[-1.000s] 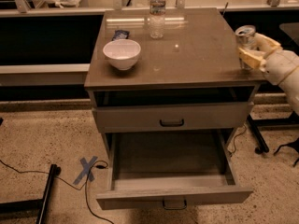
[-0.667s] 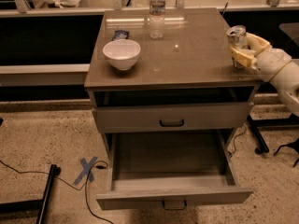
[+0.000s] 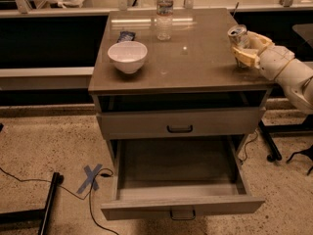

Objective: Pick redbull can from middle drawer and place on counter

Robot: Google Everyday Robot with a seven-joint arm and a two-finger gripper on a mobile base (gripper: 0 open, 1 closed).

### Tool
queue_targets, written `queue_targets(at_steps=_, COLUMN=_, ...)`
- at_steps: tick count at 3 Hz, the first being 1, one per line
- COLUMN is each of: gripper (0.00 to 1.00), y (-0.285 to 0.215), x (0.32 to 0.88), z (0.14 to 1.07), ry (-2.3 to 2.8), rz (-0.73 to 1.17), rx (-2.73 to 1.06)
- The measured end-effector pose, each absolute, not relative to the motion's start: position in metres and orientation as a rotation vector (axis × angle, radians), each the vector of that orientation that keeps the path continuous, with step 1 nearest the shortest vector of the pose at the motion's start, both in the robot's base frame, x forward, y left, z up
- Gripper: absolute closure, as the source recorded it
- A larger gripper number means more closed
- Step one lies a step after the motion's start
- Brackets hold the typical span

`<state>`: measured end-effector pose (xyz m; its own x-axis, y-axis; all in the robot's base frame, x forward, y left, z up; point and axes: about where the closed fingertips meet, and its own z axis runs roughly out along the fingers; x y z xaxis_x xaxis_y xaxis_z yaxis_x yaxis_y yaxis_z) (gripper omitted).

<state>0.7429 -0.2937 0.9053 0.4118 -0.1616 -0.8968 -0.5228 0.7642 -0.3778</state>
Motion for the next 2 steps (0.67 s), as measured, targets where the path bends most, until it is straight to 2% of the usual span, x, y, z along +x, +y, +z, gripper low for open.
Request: queue_targets(at_steps=2, gripper=1.00, y=-0.269, x=0.747, z=0.913, ry=1.127, rz=0.186, rx=-0.954)
